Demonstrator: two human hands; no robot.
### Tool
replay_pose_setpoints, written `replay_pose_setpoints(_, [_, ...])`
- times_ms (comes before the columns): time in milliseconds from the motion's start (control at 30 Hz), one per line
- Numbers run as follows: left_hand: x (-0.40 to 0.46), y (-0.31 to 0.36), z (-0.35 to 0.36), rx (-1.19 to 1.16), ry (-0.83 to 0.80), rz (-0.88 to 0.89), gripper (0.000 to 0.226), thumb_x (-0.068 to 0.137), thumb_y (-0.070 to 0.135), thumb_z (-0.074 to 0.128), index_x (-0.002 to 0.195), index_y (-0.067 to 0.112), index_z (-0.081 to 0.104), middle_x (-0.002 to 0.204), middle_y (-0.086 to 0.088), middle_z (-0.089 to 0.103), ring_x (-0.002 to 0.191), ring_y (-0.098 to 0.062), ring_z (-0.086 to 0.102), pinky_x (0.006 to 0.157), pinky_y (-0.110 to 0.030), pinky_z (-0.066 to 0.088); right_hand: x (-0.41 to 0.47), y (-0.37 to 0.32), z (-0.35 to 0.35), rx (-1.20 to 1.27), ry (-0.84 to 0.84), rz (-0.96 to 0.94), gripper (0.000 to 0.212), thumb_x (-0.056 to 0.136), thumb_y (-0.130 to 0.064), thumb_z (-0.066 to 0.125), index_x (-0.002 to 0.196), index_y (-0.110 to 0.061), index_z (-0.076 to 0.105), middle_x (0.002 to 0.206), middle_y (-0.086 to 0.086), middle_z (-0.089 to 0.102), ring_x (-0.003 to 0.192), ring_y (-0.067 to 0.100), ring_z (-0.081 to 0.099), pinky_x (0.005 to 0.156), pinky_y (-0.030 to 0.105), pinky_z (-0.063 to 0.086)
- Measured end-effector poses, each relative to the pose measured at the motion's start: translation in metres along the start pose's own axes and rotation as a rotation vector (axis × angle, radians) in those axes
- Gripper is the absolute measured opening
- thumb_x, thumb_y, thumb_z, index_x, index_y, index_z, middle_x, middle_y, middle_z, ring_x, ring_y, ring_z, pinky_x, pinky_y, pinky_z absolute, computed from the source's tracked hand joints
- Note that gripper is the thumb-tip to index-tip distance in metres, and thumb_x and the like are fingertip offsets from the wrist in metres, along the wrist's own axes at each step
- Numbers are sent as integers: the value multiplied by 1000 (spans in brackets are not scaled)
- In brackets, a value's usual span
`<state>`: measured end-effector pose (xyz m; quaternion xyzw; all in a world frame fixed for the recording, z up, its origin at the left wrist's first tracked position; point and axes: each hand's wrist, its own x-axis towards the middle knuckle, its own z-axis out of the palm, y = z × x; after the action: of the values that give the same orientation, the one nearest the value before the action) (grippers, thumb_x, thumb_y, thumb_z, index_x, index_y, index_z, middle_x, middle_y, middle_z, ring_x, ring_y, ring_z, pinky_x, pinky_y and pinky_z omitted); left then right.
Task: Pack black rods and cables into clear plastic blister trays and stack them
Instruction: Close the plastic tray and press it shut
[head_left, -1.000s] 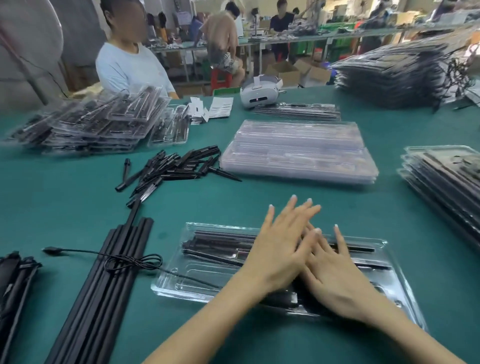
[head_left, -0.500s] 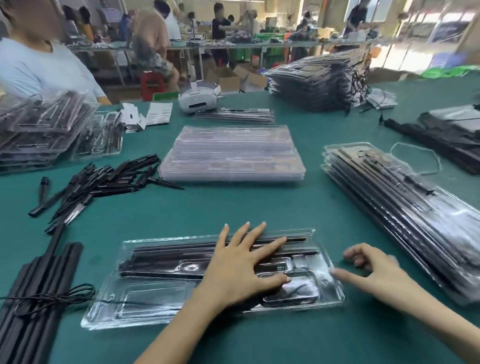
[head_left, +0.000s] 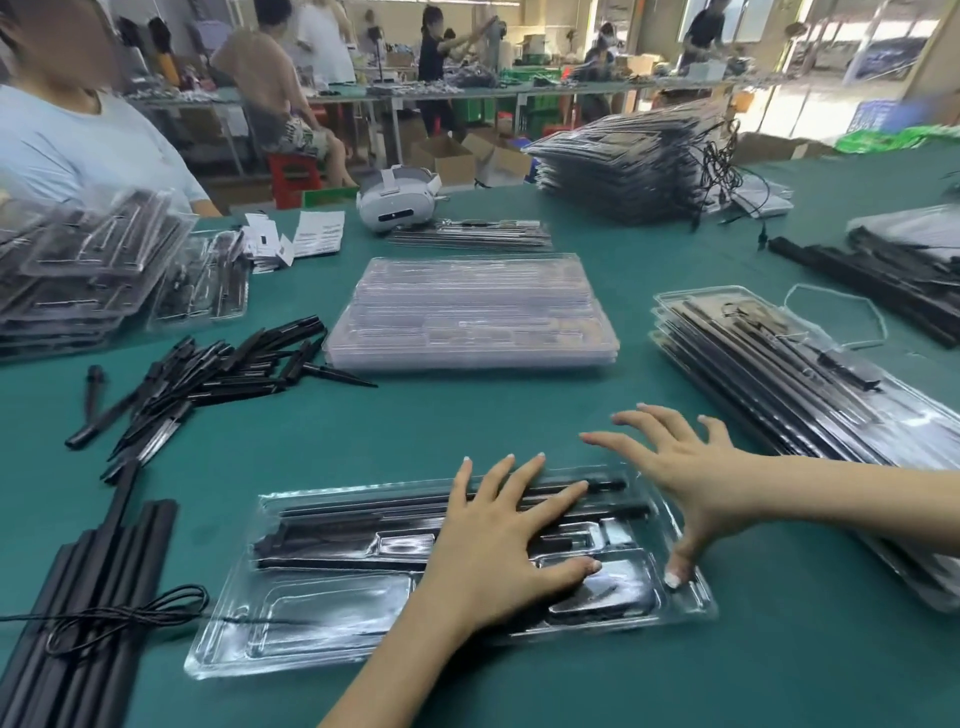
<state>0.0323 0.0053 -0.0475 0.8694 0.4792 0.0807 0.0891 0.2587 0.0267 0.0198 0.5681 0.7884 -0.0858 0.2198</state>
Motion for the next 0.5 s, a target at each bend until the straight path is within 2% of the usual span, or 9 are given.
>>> replay_pose_setpoints(67, [1, -1, 2, 7, 7, 6, 69, 72, 85, 11, 137, 66, 1, 160, 12, 5, 147, -12, -2, 114, -46, -18, 5, -5, -5, -79, 13, -112, 153, 38, -64, 85, 127, -59, -39, 150, -14, -28, 140, 18, -30, 103, 74, 0])
replay_pose_setpoints(200, [0, 2, 1, 13, 16, 15, 72, 73, 83, 10, 141, 61, 5, 159, 6, 11, 147, -15, -1, 115, -47, -15, 12, -11, -9, -168, 54, -260, 155, 40, -56, 88, 130, -56, -38, 148, -18, -34, 139, 11, -31, 101, 77, 0])
replay_pose_setpoints(300, [1, 2, -1, 3, 1, 29, 75, 74, 81, 13, 144, 55, 8, 160, 5, 8, 147, -16, -5, 114, -50, -18, 11, -5, 0, -96, 65, -255, 153, 41, -55, 89, 133, -57, -34, 148, -21, -31, 140, 12, -27, 102, 78, 3])
replay_pose_setpoints(433, [20, 26, -6, -82, -58, 90, 74, 82, 70, 39, 146, 36, 21, 154, -11, 20, 146, -19, 4, 111, -53, -21, 14, -3, -2, -39, 6, -218, 153, 41, -56, 89, 127, -61, -37, 148, -22, -29, 141, 12, -26, 100, 79, 3])
replay_pose_setpoints(500, [25, 36, -5, -64, -75, 97, 76, 85, 67, 41, 147, 29, 21, 153, -13, 20, 146, -21, 3, 112, -53, -21, 16, -5, -6, -29, -37, -195, 153, 42, -53, 90, 127, -61, -37, 149, -20, -30, 142, 15, -25, 101, 79, 3])
